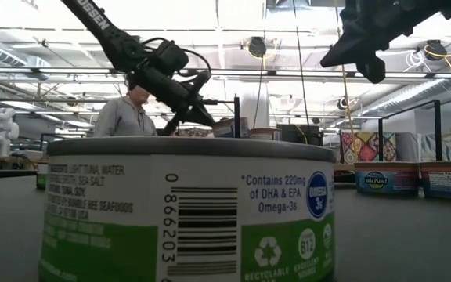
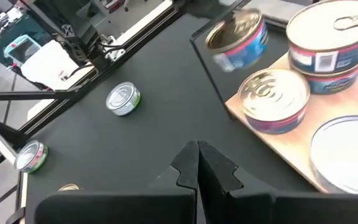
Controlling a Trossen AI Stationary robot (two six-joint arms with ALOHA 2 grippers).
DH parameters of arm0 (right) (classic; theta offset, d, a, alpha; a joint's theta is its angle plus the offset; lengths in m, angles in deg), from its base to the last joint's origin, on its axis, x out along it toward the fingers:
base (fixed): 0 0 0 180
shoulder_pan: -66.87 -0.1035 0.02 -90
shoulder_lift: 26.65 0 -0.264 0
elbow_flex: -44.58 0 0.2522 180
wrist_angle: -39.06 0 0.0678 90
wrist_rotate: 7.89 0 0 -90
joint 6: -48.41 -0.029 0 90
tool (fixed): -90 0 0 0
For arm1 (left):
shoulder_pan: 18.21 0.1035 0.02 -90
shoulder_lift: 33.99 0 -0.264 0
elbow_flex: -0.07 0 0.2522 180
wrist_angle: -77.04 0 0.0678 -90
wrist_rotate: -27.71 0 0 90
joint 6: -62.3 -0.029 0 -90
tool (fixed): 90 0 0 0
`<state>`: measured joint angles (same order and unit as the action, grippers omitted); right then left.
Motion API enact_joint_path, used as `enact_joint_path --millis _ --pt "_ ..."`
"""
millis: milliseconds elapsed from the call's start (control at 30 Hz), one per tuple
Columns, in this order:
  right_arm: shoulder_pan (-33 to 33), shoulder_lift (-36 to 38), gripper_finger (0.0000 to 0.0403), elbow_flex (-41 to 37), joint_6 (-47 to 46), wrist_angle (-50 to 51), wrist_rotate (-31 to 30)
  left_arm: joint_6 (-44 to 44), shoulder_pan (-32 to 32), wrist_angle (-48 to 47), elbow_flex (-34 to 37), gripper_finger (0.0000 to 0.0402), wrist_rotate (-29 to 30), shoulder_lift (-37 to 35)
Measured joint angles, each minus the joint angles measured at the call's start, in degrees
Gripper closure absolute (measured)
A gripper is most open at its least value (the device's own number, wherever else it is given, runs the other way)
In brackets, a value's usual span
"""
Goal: Stack canned seafood by type on shelf
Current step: Stack the blue pink tuna can on top of the other blue pink tuna can on the shelf
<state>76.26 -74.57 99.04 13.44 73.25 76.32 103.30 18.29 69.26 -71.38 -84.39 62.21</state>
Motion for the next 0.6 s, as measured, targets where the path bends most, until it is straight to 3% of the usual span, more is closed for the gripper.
enact_joint_path --millis 200,600 --pt "2.0 -1.9 0.0403 0.0 1.2 -3.6 -0.5 0.7 -2.8 1.9 -0.8 0.0401 2.9 1.6" --pt "7.7 -12.4 0.0403 0.0 1.6 -15.0 -3.5 3.3 -5.8 4.3 -3.1 0.0401 6.4 3.5"
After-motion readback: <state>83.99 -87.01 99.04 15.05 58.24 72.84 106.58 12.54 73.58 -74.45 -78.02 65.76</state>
